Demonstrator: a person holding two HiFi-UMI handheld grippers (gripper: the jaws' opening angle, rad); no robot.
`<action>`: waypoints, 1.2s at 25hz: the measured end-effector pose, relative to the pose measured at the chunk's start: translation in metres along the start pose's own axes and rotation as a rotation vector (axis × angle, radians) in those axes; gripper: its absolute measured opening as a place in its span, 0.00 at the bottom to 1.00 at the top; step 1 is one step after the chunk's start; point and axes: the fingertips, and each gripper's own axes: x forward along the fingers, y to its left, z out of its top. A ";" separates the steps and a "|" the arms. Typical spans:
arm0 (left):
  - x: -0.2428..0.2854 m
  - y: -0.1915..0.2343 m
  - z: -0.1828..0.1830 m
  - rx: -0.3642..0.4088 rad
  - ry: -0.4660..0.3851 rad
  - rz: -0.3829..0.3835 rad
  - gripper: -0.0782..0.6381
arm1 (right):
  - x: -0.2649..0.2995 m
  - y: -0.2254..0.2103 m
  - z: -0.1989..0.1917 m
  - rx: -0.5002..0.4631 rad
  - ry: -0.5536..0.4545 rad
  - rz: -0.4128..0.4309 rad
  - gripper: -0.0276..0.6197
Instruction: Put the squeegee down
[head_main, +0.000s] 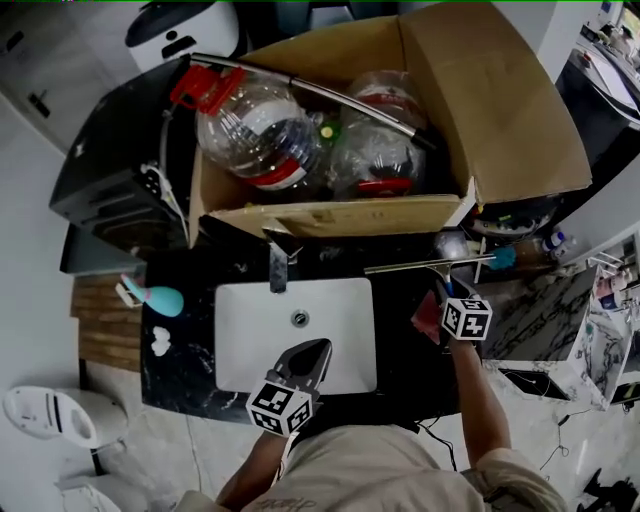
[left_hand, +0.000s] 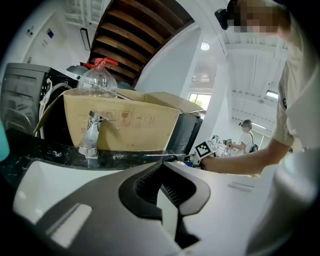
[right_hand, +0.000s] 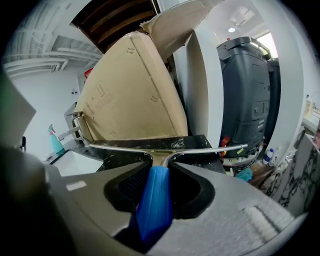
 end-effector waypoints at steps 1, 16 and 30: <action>0.001 0.000 0.000 -0.001 0.002 0.007 0.13 | 0.002 -0.001 -0.003 0.000 0.015 -0.006 0.24; -0.005 -0.003 -0.002 0.012 -0.001 0.029 0.13 | -0.006 0.003 0.004 -0.017 -0.007 -0.059 0.26; -0.017 -0.022 -0.007 0.039 -0.020 -0.023 0.13 | -0.120 0.058 -0.002 -0.039 -0.166 0.074 0.12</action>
